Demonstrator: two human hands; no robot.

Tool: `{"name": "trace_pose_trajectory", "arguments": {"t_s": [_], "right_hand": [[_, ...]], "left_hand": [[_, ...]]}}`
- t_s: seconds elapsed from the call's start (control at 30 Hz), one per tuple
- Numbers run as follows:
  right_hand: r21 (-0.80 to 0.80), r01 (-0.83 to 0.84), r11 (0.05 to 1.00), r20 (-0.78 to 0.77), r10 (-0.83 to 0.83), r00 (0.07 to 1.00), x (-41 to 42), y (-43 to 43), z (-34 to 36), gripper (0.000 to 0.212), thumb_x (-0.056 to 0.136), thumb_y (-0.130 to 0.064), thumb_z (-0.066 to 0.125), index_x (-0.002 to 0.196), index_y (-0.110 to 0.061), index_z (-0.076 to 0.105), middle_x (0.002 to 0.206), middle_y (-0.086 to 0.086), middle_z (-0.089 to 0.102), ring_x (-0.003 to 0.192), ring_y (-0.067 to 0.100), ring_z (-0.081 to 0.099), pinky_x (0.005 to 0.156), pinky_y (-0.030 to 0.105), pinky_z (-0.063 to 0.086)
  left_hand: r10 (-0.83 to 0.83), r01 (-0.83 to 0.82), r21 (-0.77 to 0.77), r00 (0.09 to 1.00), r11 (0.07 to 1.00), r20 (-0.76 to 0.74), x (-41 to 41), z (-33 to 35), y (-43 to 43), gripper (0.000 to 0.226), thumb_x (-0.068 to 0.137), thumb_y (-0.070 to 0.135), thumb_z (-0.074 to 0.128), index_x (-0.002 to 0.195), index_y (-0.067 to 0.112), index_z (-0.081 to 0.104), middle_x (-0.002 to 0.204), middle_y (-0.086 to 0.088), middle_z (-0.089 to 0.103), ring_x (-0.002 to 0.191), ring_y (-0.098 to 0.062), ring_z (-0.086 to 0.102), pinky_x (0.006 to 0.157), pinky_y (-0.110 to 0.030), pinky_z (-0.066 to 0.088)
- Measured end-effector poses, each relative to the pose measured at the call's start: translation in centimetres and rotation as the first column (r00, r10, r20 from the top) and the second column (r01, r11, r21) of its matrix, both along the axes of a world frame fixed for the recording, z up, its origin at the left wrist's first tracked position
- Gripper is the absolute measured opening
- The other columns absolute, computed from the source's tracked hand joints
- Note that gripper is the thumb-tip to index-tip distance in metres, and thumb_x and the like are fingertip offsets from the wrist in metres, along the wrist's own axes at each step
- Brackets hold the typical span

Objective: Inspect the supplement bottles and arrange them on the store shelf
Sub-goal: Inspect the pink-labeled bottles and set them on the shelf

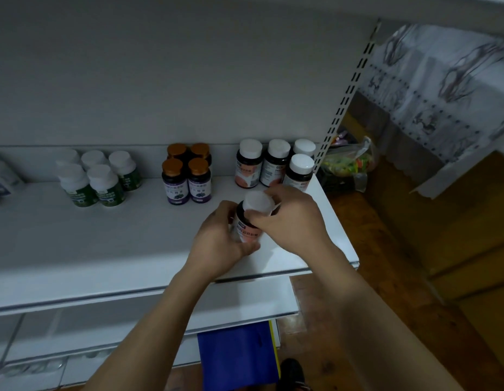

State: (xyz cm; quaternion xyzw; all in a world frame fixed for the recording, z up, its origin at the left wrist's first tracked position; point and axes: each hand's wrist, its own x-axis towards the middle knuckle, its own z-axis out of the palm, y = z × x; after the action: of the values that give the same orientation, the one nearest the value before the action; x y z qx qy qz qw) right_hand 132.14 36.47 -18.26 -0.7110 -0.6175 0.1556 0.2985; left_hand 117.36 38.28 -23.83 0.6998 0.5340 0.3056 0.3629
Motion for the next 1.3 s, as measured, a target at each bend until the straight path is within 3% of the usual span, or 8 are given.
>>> {"name": "trace_pose_trajectory", "arguments": {"t_s": [0.17,0.37,0.53,0.67,0.93,1.0,1.13,1.3], "right_hand": [[-0.154,-0.056,0.987,0.115,0.074,0.991,1.5,3.5,0.9,0.036,0.08,-0.041,0.07,0.065,-0.022,0.043,0.061,-0.007,0.044,0.057,0.01,0.045,0.046,0.022,0.023],[-0.029,-0.03,0.999,0.322,0.038,0.946,3.8,8.0,0.4,0.041,0.084,-0.042,0.065,0.114,-0.014,0.06,0.102,0.004,0.065,0.092,0.023,0.061,0.069,0.029,0.045],[0.045,-0.071,0.996,0.449,0.043,0.893,4.8,10.6,-0.5,0.046,0.087,-0.047,0.059,0.115,-0.011,0.063,0.102,0.01,0.067,0.095,0.029,0.063,0.079,0.036,0.051],[0.1,-0.107,0.989,0.501,0.043,0.865,5.9,11.1,-1.4,0.047,0.088,-0.051,0.058,0.117,-0.013,0.064,0.104,0.008,0.068,0.101,0.028,0.058,0.085,0.035,0.038],[0.304,-0.206,0.93,0.42,0.063,0.905,7.0,10.6,-2.2,0.042,0.06,-0.044,0.072,0.081,-0.008,0.075,0.075,0.015,0.066,0.069,0.035,0.059,0.061,0.035,0.045],[0.321,-0.238,0.917,0.395,0.099,0.913,7.9,10.4,-1.8,0.042,0.065,-0.043,0.074,0.086,-0.007,0.074,0.08,0.016,0.066,0.074,0.036,0.058,0.063,0.038,0.045],[0.192,-0.17,0.967,0.291,0.11,0.95,10.9,9.8,-0.3,0.043,0.088,-0.034,0.067,0.126,-0.015,0.063,0.124,0.01,0.059,0.115,0.03,0.05,0.097,0.035,0.038],[0.001,-0.193,0.981,0.308,0.183,0.934,16.1,11.5,1.3,0.051,0.094,-0.008,0.054,0.141,-0.027,0.047,0.138,0.007,0.047,0.128,0.028,0.04,0.102,0.04,0.042]], "left_hand": [[-0.015,0.004,-0.061,0.984,0.998,-0.177,0.8,0.1,1.8,0.074,0.071,0.043,0.082,0.132,0.025,0.044,0.126,0.004,0.054,0.116,-0.019,0.052,0.093,-0.034,0.046],[-0.019,-0.014,-0.131,0.97,0.991,-0.242,1.2,1.5,2.6,0.077,0.082,0.053,0.07,0.145,0.027,0.034,0.142,0.005,0.044,0.131,-0.016,0.042,0.107,-0.035,0.038],[-0.01,-0.029,-0.135,0.96,0.99,-0.28,1.9,2.0,2.8,0.069,0.085,0.052,0.066,0.142,0.028,0.036,0.142,0.005,0.044,0.128,-0.016,0.044,0.104,-0.034,0.041],[0.001,-0.037,-0.118,0.956,0.992,-0.294,3.0,2.0,2.4,0.067,0.086,0.051,0.066,0.142,0.029,0.036,0.145,0.004,0.041,0.128,-0.015,0.044,0.103,-0.033,0.042],[0.083,-0.051,0.075,0.849,0.996,-0.523,5.4,2.9,1.9,0.069,0.091,0.053,0.055,0.148,0.024,0.029,0.15,0.001,0.036,0.134,-0.02,0.036,0.105,-0.035,0.036],[0.094,-0.054,0.089,0.838,0.995,-0.537,6.1,3.2,2.0,0.069,0.091,0.054,0.054,0.148,0.024,0.029,0.149,0.0,0.036,0.134,-0.021,0.035,0.104,-0.035,0.035],[0.125,-0.071,0.119,0.822,0.99,-0.556,7.1,3.8,2.0,0.069,0.091,0.054,0.055,0.147,0.024,0.031,0.146,0.0,0.038,0.133,-0.021,0.037,0.105,-0.037,0.036],[0.163,-0.107,0.131,0.804,0.986,-0.571,8.2,4.4,1.7,0.068,0.091,0.054,0.055,0.147,0.025,0.029,0.146,0.0,0.039,0.133,-0.021,0.037,0.104,-0.035,0.033]]}}
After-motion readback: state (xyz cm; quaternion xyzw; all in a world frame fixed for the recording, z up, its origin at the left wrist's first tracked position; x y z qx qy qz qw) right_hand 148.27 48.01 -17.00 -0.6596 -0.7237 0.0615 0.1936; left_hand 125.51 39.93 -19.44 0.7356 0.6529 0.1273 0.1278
